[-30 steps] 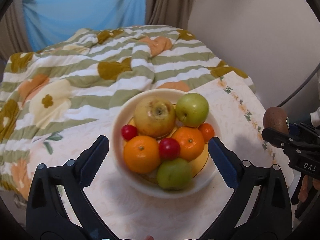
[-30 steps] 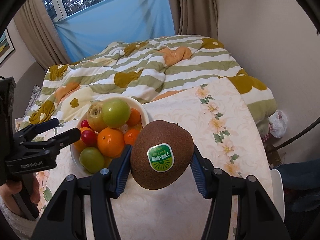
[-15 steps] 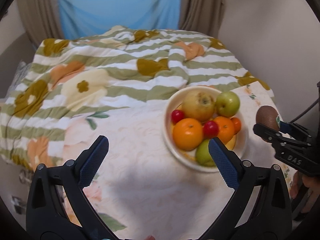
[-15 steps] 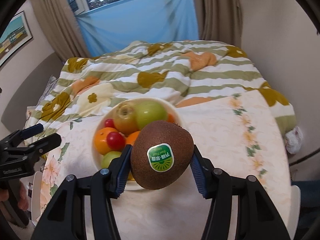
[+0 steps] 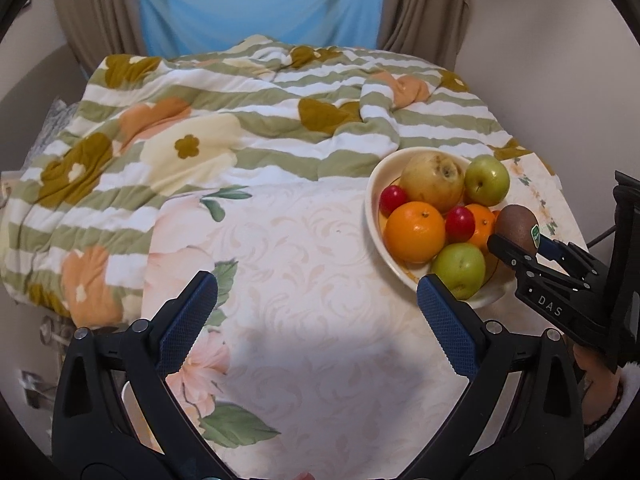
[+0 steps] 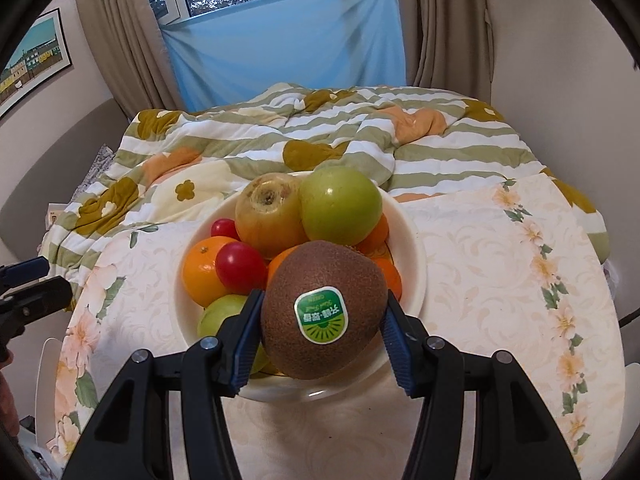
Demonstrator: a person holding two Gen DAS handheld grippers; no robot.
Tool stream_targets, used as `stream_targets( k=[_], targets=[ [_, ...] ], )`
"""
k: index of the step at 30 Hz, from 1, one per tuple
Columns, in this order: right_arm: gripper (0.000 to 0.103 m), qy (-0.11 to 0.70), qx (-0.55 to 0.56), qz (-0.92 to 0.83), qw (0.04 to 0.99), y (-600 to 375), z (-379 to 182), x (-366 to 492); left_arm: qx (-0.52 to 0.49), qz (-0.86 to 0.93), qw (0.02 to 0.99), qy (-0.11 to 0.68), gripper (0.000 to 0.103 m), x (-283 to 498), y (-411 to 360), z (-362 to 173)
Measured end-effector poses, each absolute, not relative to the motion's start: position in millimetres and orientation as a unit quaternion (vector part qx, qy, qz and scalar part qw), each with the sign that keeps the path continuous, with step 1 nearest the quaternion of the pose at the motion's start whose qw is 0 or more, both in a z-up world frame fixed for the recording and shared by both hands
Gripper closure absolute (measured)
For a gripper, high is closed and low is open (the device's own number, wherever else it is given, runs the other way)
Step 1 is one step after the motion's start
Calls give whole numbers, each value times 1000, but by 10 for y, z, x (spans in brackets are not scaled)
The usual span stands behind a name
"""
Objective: Organize fruits
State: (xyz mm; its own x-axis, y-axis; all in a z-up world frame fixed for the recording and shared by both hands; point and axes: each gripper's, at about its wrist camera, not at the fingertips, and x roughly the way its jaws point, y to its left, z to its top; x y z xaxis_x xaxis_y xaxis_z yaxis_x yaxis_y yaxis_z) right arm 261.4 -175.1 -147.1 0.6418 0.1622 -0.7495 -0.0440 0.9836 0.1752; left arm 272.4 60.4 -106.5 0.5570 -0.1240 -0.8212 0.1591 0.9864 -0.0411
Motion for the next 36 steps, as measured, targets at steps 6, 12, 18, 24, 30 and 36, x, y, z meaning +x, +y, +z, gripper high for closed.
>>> stream_targets(
  k=[6, 12, 18, 24, 30, 36],
  targets=[
    [45, 413, 62, 39, 908, -1721, -1490, 2589, 13, -84, 881, 466, 0, 2708, 640, -1110],
    [16, 400, 63, 50, 913, -1746, -1451, 2579, 4, -81, 881, 466, 0, 2643, 644, -1125],
    [16, 395, 57, 55, 915, -1780, -1353, 2502, 6, -77, 884, 461, 0, 2510, 596, -1056],
    [16, 381, 52, 61, 921, -1896, -984, 2280, 13, -65, 896, 440, 0, 2247, 506, -757],
    [0, 362, 29, 61, 930, -2064, -442, 1910, 9, -43, 908, 416, 0, 1864, 416, -378],
    [0, 367, -7, 48, 929, -2199, -75, 1514, -1, -15, 917, 399, 0, 1397, 323, -99]
  ],
)
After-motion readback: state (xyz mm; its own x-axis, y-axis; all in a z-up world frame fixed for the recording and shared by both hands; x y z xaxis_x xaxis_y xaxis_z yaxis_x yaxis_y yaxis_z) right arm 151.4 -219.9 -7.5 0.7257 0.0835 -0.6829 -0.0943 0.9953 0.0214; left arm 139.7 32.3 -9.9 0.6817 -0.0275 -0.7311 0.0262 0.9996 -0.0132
